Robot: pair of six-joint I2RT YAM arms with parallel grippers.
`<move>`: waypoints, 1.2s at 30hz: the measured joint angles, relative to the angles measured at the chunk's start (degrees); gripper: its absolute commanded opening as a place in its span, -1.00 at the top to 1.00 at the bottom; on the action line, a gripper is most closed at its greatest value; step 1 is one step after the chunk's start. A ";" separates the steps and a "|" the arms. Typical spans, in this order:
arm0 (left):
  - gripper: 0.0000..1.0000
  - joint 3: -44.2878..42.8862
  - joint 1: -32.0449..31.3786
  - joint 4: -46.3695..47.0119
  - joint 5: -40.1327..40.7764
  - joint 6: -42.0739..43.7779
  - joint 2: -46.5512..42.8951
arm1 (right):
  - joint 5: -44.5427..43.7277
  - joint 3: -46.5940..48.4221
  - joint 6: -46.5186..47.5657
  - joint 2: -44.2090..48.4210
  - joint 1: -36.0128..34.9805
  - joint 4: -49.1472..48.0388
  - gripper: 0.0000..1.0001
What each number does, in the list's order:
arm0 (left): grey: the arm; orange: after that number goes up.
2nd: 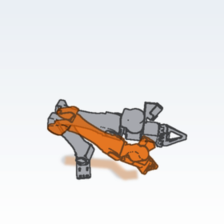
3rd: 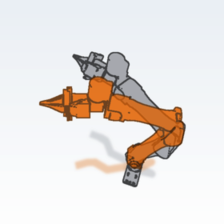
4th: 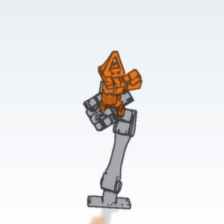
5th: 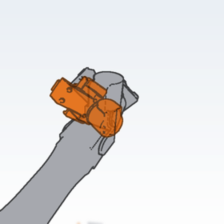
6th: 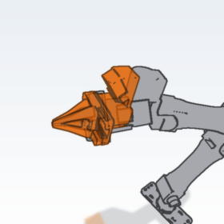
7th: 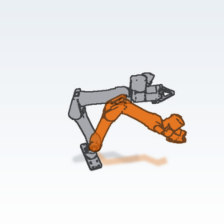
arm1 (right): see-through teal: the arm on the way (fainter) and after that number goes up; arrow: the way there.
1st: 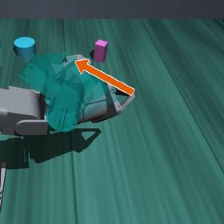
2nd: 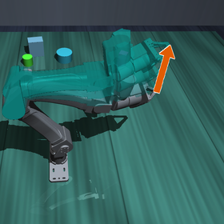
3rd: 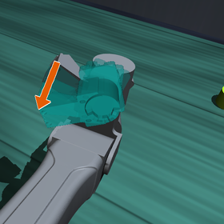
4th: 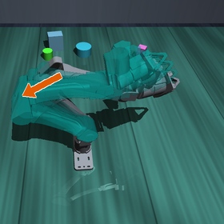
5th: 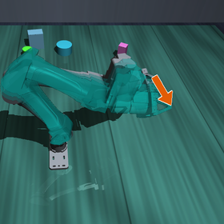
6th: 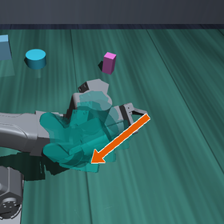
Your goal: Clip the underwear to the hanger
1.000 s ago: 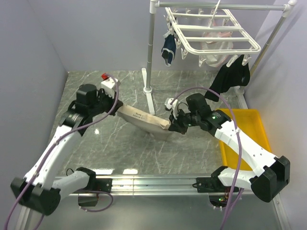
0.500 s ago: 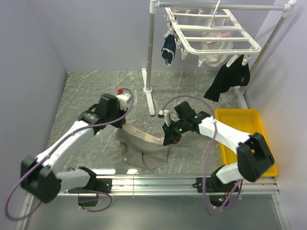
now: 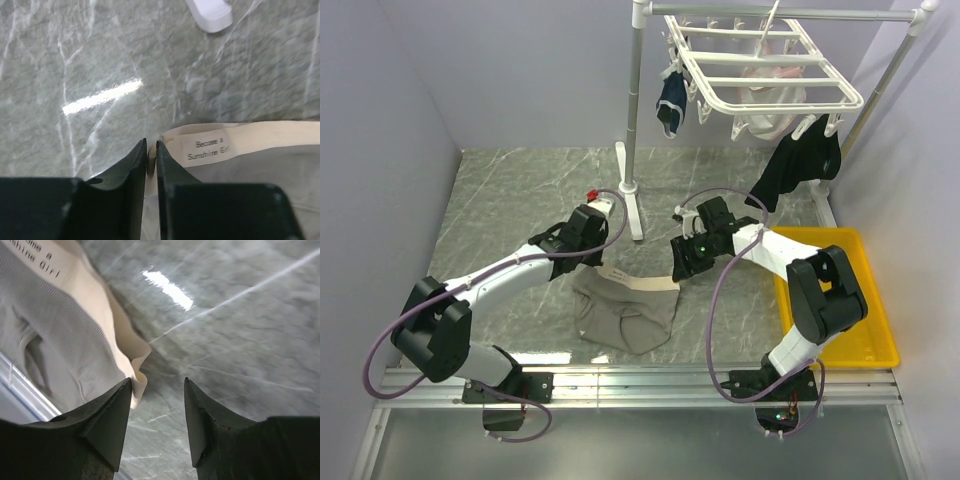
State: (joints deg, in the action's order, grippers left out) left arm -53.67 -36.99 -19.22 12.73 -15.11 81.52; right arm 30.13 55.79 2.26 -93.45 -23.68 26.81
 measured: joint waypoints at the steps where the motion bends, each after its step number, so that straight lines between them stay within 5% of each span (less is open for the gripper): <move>1: 0.54 0.00 0.00 0.66 -0.28 -0.68 0.00 | -1.25 0.37 -0.74 0.00 0.20 0.02 -0.07; 5: 0.07 0.22 0.02 1.86 -0.90 -2.10 -0.28 | -2.73 1.29 -3.56 0.00 0.20 1.07 -0.01; 11: -0.18 1.38 1.14 0.92 -2.78 -2.71 -3.52 | -3.63 1.99 -6.32 -0.02 -0.59 3.08 -0.01; 15: -0.11 1.38 6.82 0.37 -8.41 -2.01 -5.44 | -3.78 3.06 -7.02 -0.09 -1.88 4.35 0.04; 19: -0.04 1.36 16.96 -0.96 -16.79 1.11 -4.96 | -3.74 3.48 -6.71 -0.76 -3.56 5.03 0.43; 23: 0.19 1.33 20.48 -1.46 -23.80 3.89 -2.14 | -4.02 3.50 -5.42 -3.63 -4.37 5.53 0.87; 31: 0.25 1.20 22.08 -0.50 -32.63 4.94 8.28 | -7.21 2.19 -1.44 -4.39 -4.35 5.70 1.00; 36: 0.10 1.18 22.16 0.74 -36.94 4.46 11.82 | -8.31 1.64 0.33 -4.39 -4.35 5.75 1.00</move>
State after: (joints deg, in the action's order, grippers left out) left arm -52.49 -14.83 -18.48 -24.21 -10.66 93.34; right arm 21.82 57.43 2.59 -97.84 -28.03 32.56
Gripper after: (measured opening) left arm 0.419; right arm 0.030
